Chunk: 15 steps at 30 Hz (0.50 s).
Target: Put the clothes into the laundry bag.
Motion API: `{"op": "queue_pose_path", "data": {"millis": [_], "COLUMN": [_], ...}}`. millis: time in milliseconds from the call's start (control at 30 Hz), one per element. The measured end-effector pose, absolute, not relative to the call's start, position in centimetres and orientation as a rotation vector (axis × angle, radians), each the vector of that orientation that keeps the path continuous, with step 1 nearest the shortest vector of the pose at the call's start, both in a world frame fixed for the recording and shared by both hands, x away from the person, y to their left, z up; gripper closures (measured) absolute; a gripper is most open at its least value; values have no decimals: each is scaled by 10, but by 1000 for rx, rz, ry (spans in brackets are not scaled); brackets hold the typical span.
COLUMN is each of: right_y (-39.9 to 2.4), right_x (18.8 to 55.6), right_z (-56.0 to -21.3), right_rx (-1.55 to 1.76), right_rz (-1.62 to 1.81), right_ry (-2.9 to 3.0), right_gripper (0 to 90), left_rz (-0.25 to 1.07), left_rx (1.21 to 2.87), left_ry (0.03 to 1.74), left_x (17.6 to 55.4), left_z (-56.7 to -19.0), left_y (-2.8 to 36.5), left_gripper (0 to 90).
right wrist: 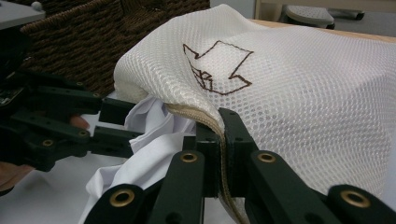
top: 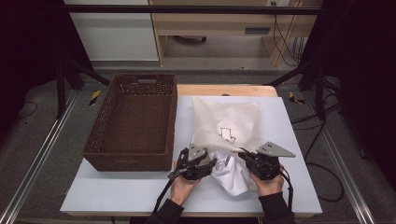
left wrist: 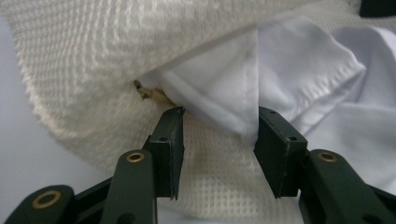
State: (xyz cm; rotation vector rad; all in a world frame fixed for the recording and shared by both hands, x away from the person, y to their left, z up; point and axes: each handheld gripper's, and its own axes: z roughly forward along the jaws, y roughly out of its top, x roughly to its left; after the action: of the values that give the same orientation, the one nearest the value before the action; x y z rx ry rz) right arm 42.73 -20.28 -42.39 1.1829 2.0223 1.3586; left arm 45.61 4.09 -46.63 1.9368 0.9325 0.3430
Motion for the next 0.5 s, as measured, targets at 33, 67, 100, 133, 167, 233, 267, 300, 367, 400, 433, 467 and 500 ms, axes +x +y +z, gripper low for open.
{"op": "queue_pose_path", "data": {"millis": [33, 67, 100, 133, 167, 233, 267, 300, 367, 400, 433, 467, 500], "right_y": [-203, -203, -202, -202, -202, -203, -203, -203, -203, -203, -204, -203, -203], "right_x": [428, 427, 427, 427, 427, 427, 427, 427, 427, 427, 427, 427, 427], "right_z": [-424, -424, -424, -424, -424, -424, -424, -424, -424, -424, -424, -423, -423], "right_rx": [1182, 1183, 1183, 1181, 1183, 1183, 1183, 1183, 1183, 1183, 1182, 1181, 1182], "right_rz": [1357, 1356, 1356, 1357, 1356, 1359, 1359, 1360, 1360, 1360, 1358, 1359, 1360], "right_ry": [2023, 2024, 2024, 2024, 2021, 2023, 2023, 2022, 2022, 2020, 2019, 2018, 2018], "right_gripper": [870, 870, 871, 871, 871, 870, 870, 870, 870, 870, 870, 870, 870], "left_rz": [351, 357, 359, 365, 367, 394, 414, 422, 419, 426, 434, 443, 447], "left_rx": [1955, 1971, 1981, 1998, 2003, 2001, 2001, 1987, 1940, 1933, 1926, 1918, 1917], "left_ry": [937, 938, 949, 957, 960, 958, 943, 932, 904, 899, 891, 879, 865], "left_x": [459, 462, 464, 466, 467, 464, 462, 459, 456, 456, 456, 456, 456], "left_z": [-467, -468, -470, -471, -473, -471, -469, -466, -459, -456, -454, -451, -447], "left_y": [36, 34, 31, 29, 28, 28, 29, 30, 32, 32, 32, 31, 29], "left_gripper": [523, 517, 522, 550, 579, 680, 723, 740, 779, 792, 811, 821, 828]}}
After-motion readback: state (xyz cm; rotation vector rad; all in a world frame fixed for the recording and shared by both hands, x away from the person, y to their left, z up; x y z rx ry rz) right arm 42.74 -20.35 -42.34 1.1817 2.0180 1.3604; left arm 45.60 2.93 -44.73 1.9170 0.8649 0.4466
